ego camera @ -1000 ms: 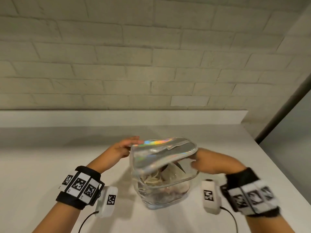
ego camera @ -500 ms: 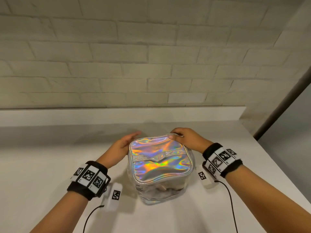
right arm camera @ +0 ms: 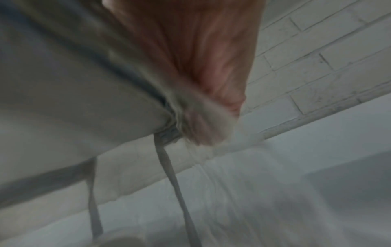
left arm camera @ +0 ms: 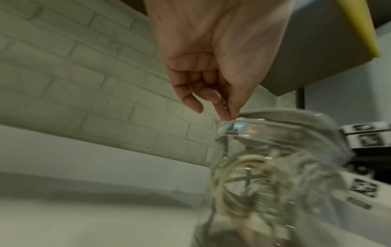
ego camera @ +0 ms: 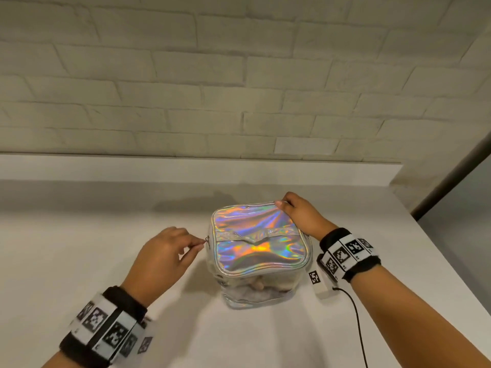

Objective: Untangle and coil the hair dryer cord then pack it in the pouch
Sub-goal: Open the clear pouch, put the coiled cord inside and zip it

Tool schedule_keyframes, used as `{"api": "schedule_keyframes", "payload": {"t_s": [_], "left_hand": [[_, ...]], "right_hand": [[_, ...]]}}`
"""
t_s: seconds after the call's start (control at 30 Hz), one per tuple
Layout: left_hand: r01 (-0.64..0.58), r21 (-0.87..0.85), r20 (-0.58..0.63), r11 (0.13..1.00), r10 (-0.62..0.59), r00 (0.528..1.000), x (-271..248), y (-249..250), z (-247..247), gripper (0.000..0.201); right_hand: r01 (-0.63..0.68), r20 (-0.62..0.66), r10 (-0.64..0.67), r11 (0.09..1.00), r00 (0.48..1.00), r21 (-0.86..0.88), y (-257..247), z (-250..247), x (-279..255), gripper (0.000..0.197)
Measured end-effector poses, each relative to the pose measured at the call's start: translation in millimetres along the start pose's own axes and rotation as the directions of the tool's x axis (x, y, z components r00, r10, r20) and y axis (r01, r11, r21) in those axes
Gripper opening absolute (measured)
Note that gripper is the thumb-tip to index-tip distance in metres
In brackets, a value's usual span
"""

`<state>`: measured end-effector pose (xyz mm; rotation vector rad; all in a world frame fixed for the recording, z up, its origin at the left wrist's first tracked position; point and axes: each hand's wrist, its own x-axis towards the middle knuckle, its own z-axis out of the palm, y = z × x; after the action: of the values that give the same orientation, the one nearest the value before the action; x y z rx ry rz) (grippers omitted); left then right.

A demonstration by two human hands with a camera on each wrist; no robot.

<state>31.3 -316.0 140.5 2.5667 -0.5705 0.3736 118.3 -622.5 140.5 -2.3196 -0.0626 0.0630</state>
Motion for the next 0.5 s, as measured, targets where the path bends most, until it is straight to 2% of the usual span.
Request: {"api": "schedule_keyframes", "payload": {"t_s": [0.2,0.3,0.37,0.43,0.5], "left_hand": [[-0.006,0.002,-0.055,1.0,0.006,0.998,-46,37,19,0.023],[-0.019,-0.022,-0.014,1.0,0.019,1.0,-53,57,28,0.02],[-0.032,-0.059,0.058,0.998,0.036,0.998,-49,75,36,0.021],[-0.03,-0.123,0.143,0.992,0.047,0.989,-39,90,39,0.035],[0.006,-0.2,0.179,0.98,0.03,0.983,-24,94,31,0.053]], "right_hand": [[-0.023,-0.08,0.023,1.0,0.997,0.007,2,7,0,0.027],[-0.037,-0.118,0.041,0.999,0.992,0.039,1,11,0,0.03],[-0.053,-0.125,0.061,0.997,0.99,0.061,0,12,-1,0.033],[-0.06,-0.117,0.072,0.993,0.991,0.099,-1,10,-4,0.033],[-0.068,-0.095,0.084,0.985,0.992,0.16,-2,4,-7,0.027]]}}
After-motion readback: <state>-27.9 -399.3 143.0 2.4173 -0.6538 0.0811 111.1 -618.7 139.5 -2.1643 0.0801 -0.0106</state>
